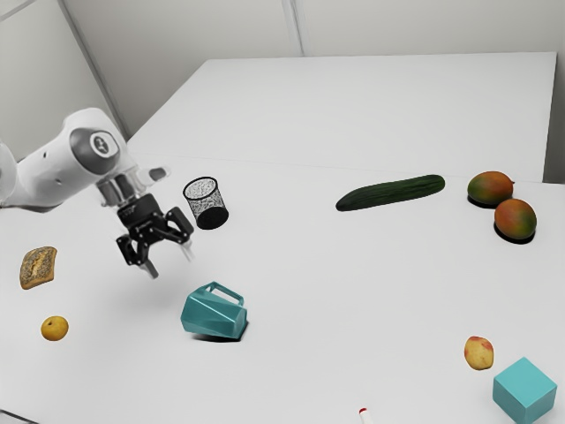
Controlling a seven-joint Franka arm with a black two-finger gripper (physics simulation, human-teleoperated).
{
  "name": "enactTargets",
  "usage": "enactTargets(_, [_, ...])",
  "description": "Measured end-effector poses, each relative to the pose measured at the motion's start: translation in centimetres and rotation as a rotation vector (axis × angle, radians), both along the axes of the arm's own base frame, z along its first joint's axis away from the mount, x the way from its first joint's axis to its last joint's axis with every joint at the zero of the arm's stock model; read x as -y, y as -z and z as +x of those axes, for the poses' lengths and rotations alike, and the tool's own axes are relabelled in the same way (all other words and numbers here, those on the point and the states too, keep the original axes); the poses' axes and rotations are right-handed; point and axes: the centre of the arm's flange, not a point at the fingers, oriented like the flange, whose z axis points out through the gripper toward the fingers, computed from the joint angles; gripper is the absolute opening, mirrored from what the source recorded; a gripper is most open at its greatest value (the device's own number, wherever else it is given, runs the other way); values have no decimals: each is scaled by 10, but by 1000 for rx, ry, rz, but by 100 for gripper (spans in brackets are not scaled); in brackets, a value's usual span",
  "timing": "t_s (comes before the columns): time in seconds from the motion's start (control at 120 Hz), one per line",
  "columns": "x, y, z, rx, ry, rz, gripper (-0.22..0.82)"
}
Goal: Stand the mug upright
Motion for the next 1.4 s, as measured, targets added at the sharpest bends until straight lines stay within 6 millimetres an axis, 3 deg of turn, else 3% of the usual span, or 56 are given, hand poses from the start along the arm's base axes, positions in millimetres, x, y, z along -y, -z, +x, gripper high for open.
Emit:
enactTargets(0.55, [15, 65, 11, -98, -88, -125, 60])
enactTargets(1.108, [27, 92, 14, -138, -185, -230, 60])
enactTargets(1.158, [27, 93, 14, -140, -188, -232, 53])
enactTargets(1.3, [27, 95, 14, -147, -189, -234, 16])
enactTargets(1.4, [28, 91, 17, -139, -187, -234, 1])
